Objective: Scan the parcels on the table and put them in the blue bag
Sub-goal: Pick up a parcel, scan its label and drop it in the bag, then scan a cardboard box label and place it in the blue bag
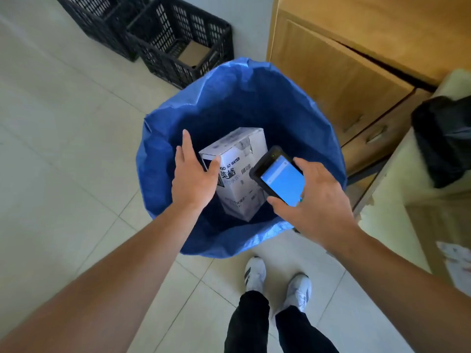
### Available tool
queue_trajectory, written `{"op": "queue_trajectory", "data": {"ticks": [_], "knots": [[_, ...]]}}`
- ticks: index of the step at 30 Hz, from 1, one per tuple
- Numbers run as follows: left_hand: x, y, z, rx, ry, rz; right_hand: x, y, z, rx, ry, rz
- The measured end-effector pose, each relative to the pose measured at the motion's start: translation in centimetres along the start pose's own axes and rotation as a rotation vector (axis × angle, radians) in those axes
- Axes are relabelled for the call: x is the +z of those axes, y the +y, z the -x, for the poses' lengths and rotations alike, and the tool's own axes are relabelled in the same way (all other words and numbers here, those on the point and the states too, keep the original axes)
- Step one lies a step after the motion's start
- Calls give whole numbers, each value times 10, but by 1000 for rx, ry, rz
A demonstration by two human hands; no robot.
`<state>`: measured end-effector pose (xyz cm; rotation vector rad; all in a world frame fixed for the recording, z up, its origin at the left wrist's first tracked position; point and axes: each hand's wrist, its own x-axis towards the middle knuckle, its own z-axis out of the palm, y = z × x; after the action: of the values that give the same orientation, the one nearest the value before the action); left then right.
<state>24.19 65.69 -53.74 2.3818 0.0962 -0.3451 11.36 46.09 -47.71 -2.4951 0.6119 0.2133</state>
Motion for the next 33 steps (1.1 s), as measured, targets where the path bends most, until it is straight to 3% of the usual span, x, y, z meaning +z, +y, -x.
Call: {"op": "queue_trajectory", "data": {"ticks": [10, 18, 28, 33], "knots": [[-43, 86, 36, 255, -20, -145, -67, -14, 8, 14, 126, -2], [-66, 212, 98, 483, -94, -214, -183, 7, 70, 111, 310, -42], [-22, 430, 236, 863, -139, -243, -349, 138, 212, 328, 680, -37], [50, 502, 341, 1043, -195, -213, -412, 235, 295, 424, 722, 6]]}}
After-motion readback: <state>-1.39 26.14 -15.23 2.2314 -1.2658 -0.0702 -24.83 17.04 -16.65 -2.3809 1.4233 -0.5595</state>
